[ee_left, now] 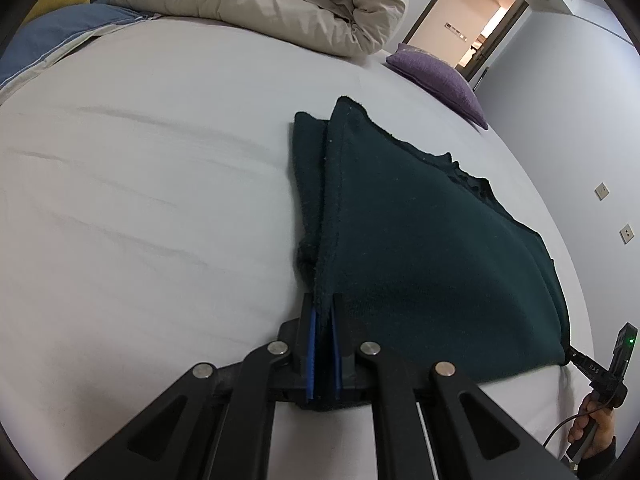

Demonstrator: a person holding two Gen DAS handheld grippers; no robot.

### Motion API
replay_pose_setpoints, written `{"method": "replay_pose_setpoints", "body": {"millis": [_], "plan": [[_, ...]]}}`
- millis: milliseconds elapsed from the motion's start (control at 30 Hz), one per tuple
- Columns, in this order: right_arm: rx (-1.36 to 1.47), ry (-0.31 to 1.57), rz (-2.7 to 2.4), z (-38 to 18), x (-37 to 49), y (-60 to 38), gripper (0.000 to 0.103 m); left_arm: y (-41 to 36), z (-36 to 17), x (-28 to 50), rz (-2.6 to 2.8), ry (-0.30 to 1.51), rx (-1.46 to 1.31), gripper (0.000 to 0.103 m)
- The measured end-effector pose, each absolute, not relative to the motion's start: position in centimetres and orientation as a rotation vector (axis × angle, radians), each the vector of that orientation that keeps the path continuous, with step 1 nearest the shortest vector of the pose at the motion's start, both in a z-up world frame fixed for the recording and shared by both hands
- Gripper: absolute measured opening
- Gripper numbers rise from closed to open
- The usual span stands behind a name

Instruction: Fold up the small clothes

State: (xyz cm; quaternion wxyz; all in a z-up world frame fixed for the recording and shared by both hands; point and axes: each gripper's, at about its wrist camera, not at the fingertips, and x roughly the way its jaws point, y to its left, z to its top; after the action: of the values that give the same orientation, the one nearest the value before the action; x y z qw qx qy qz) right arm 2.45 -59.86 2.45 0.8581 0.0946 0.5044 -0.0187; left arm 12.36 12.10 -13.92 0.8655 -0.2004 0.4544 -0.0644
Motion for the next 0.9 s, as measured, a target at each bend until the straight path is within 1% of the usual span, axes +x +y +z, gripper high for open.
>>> {"method": "replay_pose_setpoints", "body": {"millis": [100,167,267,333,400,433,500,567,700,733,767,900], "plan": [[0.228,1.074,-0.028,2.3,2.7,-60.2,0.005,12.3,-13.7,12.4,-0.150,0.959,-0.433,0.011],[0.265,1.089,-0.024,2.5,2.7,-60.6,0.007,12.6,-13.5,12.2,-0.130,0.962,-0.438,0.026],[0.299,1.094,-0.060,3.7,2.5,-61.2,0.011,13.5,-12.0,11.5,-0.074,0.929,-0.446,0.036],[0.307,1.054,-0.093,5.5,2.3,-61.4,0.014,13.3,-10.5,11.6,-0.065,0.890,-0.410,0.036],[0.297,1.017,-0.076,7.0,2.7,-60.6,0.014,12.3,-9.2,12.5,-0.085,0.869,-0.362,0.037],[0.306,1.007,-0.041,7.7,3.5,-59.9,0.014,11.4,-8.6,13.3,-0.095,0.858,-0.335,0.039],[0.335,1.002,0.045,8.2,5.3,-58.1,0.014,9.7,-7.8,15.0,-0.113,0.845,-0.290,0.042],[0.366,1.007,0.147,8.1,7.8,-55.9,0.014,8.0,-7.5,16.8,-0.122,0.839,-0.244,0.043],[0.508,1.037,0.323,5.7,14.1,-51.4,0.015,4.8,-7.8,21.0,-0.149,0.860,-0.163,0.043],[0.545,1.044,0.351,4.9,15.2,-50.8,0.017,3.9,-8.1,22.1,-0.148,0.866,-0.126,0.043],[0.580,1.058,0.354,4.1,16.4,-50.1,0.024,3.2,-8.3,23.1,-0.147,0.866,-0.098,0.043],[0.694,1.085,0.418,0.8,20.4,-48.2,0.026,1.9,-10.3,26.4,-0.120,0.891,-0.028,0.043]]}}
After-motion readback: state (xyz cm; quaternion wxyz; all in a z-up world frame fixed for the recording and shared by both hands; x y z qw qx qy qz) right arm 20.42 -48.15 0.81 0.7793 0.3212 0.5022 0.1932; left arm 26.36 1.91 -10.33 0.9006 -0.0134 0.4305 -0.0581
